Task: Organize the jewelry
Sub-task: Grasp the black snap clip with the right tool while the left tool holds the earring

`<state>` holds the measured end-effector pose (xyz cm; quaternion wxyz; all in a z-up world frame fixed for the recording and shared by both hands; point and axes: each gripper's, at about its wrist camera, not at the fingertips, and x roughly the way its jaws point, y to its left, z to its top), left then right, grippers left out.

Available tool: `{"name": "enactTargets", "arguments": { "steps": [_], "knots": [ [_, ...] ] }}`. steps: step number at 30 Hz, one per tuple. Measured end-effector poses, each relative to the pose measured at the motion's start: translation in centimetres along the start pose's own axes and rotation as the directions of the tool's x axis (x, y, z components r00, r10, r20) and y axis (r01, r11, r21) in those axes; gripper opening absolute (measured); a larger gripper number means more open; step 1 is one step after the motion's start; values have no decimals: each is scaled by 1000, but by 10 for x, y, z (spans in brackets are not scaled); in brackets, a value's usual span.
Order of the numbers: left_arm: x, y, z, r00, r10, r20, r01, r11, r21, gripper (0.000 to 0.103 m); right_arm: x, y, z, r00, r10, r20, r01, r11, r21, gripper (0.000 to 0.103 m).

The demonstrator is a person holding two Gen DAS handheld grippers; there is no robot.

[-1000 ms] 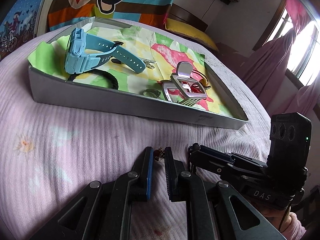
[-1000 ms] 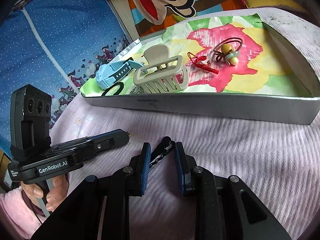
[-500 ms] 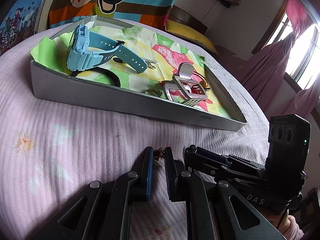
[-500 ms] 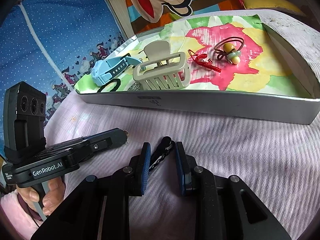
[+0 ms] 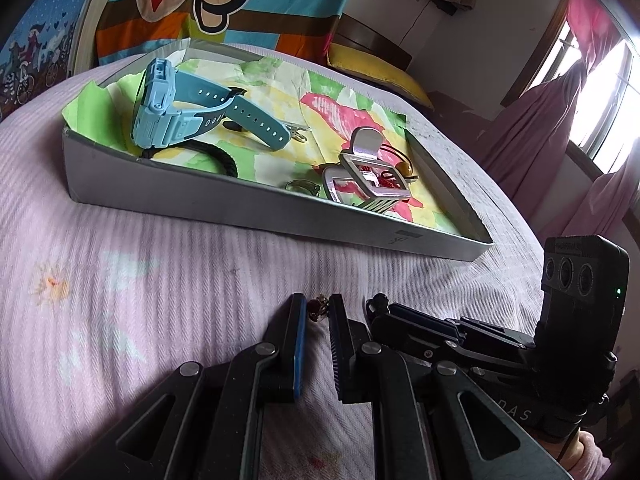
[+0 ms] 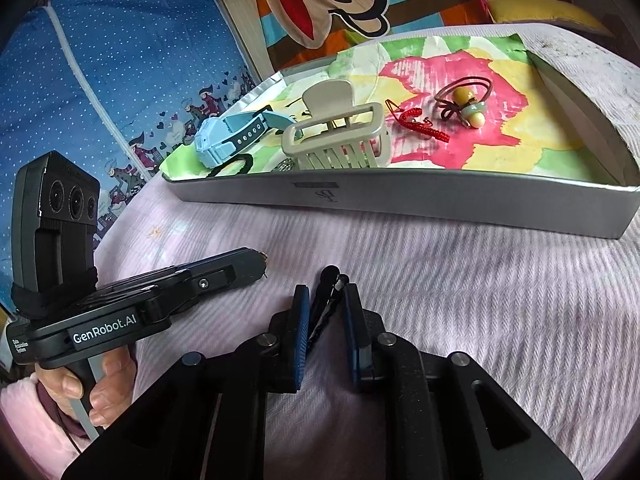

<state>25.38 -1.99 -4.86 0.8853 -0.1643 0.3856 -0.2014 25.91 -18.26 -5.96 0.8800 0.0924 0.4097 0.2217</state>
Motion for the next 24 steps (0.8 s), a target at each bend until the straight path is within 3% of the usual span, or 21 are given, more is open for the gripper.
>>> {"name": "enactTargets", "arguments": {
  "steps": [6,12,24],
  "knots": [
    [-3,-1,0,1000,1,11,-1,1000,3,11,-2,3,0,1000,-13,14,13,1000,-18,14],
    [-11,-7,-2,999,26,46,-28,999,38,11,-15,0,-3,996,13,88,-12,1000,-12,8],
    [-11,-4,-2,999,25,38,-26,999,35,11,-2,9,-6,1000,13,8,-12,999,-44,8]
  ]
}}
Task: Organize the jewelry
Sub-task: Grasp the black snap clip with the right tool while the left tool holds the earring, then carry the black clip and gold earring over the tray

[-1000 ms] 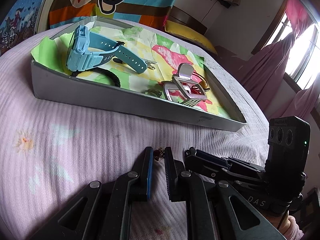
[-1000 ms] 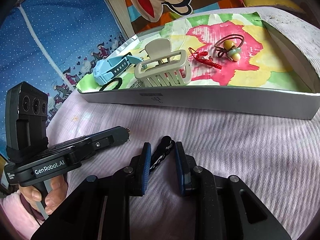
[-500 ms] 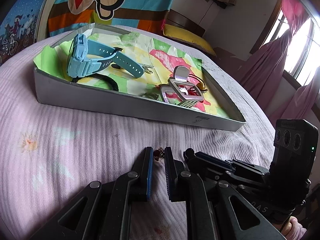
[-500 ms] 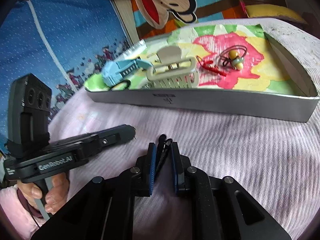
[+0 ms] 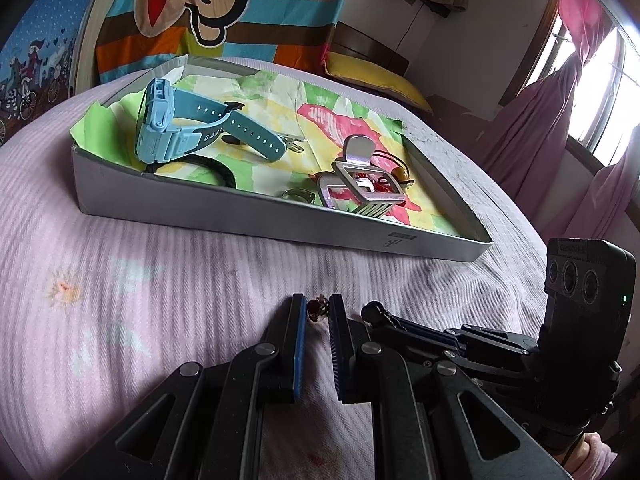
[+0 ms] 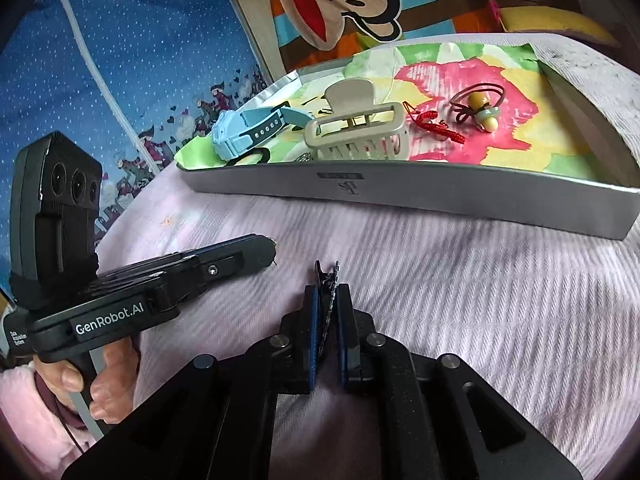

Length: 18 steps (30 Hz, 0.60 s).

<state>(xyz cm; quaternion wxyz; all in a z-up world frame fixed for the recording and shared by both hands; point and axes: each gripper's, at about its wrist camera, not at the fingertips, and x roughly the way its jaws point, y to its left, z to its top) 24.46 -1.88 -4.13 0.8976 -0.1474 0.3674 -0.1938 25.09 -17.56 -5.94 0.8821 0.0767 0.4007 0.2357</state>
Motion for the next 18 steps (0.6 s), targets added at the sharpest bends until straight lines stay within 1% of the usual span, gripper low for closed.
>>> {"name": "enactTargets", "arguments": {
  "steps": [3,8,14,18],
  "knots": [
    [0,0,0,1000,0,1,0,1000,1,11,-1,2,-1,1000,-8,3,8,1000,-5,8],
    [-1,-4,2,1000,1,4,-1,1000,9,11,-9,4,-3,999,-12,42,12,1000,-16,7],
    [-12,-17,12,999,-10,42,8,999,51,11,-34,-3,-2,989,2,150,-3,1000,9,7],
    [-18,-26,25,997,-13,74,7,997,74,11,-55,-14,6,972,-4,234,-7,999,43,7]
  ]
}}
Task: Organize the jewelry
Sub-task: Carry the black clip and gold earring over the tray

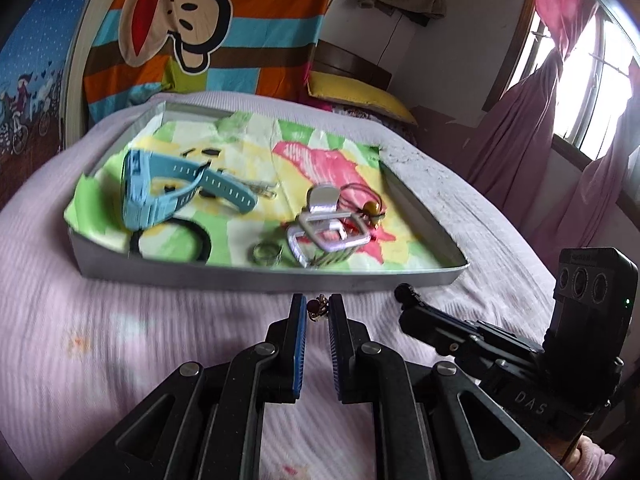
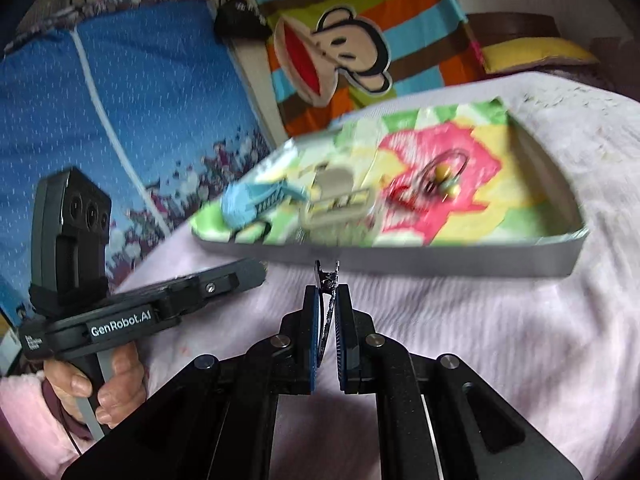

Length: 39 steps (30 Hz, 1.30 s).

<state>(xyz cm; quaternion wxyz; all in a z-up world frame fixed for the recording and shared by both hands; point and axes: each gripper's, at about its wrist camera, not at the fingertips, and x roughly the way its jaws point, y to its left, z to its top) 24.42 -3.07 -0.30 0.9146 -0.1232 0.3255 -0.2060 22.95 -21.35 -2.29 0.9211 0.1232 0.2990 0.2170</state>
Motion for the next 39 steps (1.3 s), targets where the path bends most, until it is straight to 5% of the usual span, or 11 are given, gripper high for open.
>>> {"name": "enactTargets", "arguments": {
  "steps": [9,15,26,39],
  "knots": [
    [-2,-13,61,994,-4,109,1,1000,27,11,-14,-19,60,991,-57,125,60,998,-19,7],
    [26,-22,98,993,30,112,-38,997,67,11,-4,-28,96,982,-101,158,107,994,-29,7],
    [96,-10,127,998,48,-39,-49,999,-23,11,34,-68,107,982,-172,83,167,984,63,7],
    [136,-24,114,959,198,-201,-174,976,129,11,69,-91,88,975,-210,-68,216,971,103,7]
  ]
}}
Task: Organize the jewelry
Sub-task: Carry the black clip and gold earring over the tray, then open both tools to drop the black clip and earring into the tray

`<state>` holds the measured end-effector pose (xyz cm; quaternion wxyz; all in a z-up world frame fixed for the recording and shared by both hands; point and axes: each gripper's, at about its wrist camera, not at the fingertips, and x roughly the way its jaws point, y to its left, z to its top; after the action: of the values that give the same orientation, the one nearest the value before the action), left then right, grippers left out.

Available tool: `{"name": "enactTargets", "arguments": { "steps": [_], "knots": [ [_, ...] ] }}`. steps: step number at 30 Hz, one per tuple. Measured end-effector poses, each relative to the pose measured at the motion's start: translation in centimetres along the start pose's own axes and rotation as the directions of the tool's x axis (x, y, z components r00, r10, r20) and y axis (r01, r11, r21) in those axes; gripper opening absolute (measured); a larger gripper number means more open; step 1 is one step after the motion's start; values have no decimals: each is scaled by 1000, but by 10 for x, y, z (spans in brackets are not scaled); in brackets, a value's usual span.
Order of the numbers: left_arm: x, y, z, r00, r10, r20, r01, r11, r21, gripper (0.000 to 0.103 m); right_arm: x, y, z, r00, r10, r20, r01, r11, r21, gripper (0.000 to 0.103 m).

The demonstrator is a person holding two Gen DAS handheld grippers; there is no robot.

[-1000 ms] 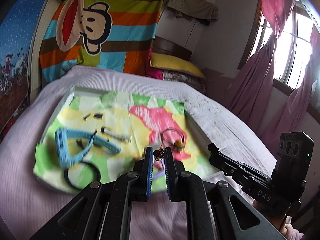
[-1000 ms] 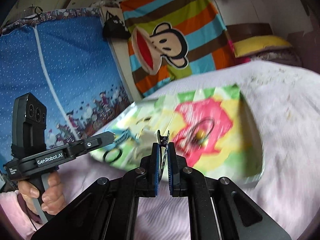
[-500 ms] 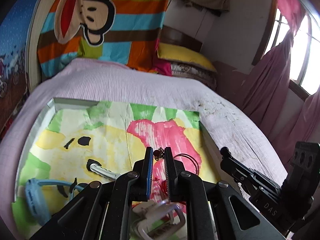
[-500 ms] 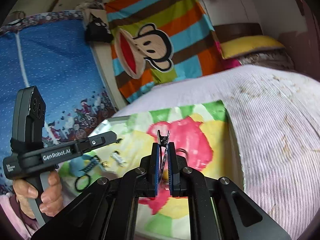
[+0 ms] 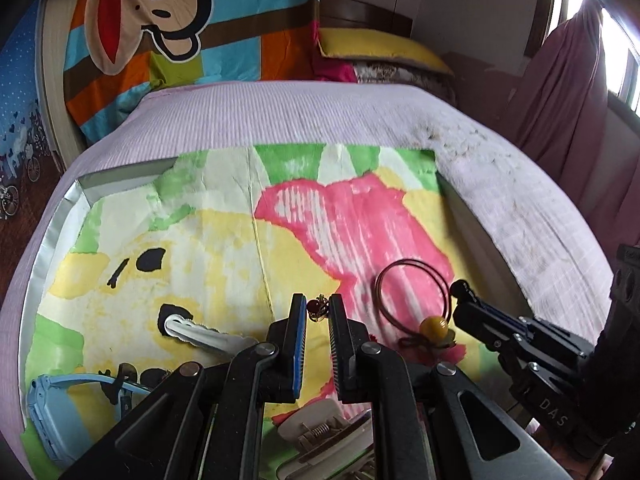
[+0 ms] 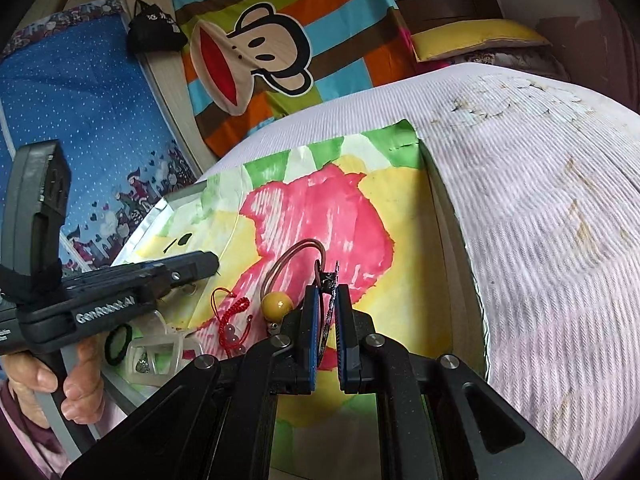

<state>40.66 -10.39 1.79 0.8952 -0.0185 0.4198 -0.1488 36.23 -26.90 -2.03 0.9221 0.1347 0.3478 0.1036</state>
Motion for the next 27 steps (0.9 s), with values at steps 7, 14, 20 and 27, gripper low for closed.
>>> {"name": "enactTargets", "arguments": {
  "steps": [7,14,20,27],
  "knots": [
    [10,2,0,998,10,-62,-10,1000,-1,11,7,6,-3,999,-20,-34,19,999,-34,7],
    [9,2,-1,998,15,-69,-15,1000,5,12,9,8,-3,998,-25,-51,23,998,-54,7],
    [5,4,-3,998,24,-56,-25,1000,-8,14,8,10,-4,998,-27,-58,23,998,-65,8],
    [-13,14,-12,1000,10,10,-10,999,-46,31,-3,14,-7,999,-41,-28,39,996,-83,26]
  ]
}}
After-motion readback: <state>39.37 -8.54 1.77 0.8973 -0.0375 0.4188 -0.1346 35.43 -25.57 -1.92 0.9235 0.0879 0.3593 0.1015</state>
